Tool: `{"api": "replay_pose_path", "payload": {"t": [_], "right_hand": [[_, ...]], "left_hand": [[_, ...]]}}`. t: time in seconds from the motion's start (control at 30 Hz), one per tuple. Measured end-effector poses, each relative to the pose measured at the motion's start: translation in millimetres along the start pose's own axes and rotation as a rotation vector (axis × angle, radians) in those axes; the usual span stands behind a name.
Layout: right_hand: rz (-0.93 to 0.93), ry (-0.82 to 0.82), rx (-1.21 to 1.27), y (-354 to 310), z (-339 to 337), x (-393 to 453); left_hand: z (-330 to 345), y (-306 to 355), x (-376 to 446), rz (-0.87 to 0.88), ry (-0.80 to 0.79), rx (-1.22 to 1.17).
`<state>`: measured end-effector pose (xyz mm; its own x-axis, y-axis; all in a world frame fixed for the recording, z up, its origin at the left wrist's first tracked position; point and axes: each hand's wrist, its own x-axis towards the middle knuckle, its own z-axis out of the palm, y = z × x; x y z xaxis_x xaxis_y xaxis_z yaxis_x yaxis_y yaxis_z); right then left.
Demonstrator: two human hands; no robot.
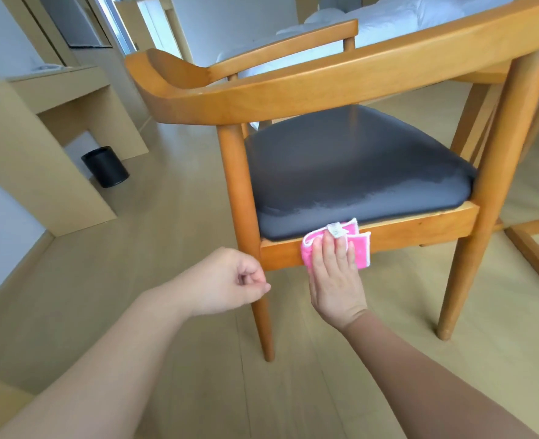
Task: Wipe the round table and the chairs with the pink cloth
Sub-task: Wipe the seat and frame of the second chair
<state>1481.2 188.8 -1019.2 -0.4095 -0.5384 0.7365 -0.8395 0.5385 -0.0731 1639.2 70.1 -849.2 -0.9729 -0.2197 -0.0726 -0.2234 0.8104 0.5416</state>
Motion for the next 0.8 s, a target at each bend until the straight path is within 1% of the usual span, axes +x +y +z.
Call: {"api": "replay_pose_path", "payload": {"t": [0.07, 0.1, 0.13, 0.27, 0.4, 0.57, 0.7, 0.8], "right_hand": [[-0.244, -0.057, -0.072, -8, 7, 3], [-0.319, -0.071, -0.103, -12, 9, 6], [-0.351, -0.080, -0.121, -14, 11, 10], [-0.347, -0.083, -0.144, -24, 16, 16], [-0.405, -0.077, -0.146, -22, 15, 16], [-0.461, -0.073, -0.156, -2, 7, 15], [-0.407, -0.086, -0.180, 29, -2, 10], [-0.333, -0.127, -0.218, 64, -15, 3]], "left_hand": [[-5, -6, -2, -0.036, -0.033, -0.003], [-8, -9, -2, -0.052, -0.044, 0.000], [-10, -11, -2, -0.068, -0.054, 0.006], [-14, -22, -5, -0.114, -0.080, 0.048], [-16, -29, -5, -0.128, -0.064, 0.062], [-7, -20, 5, -0.087, -0.062, 0.065], [3, -9, 19, -0.039, -0.060, 0.044], [13, 3, 32, 0.005, -0.065, 0.052]]}}
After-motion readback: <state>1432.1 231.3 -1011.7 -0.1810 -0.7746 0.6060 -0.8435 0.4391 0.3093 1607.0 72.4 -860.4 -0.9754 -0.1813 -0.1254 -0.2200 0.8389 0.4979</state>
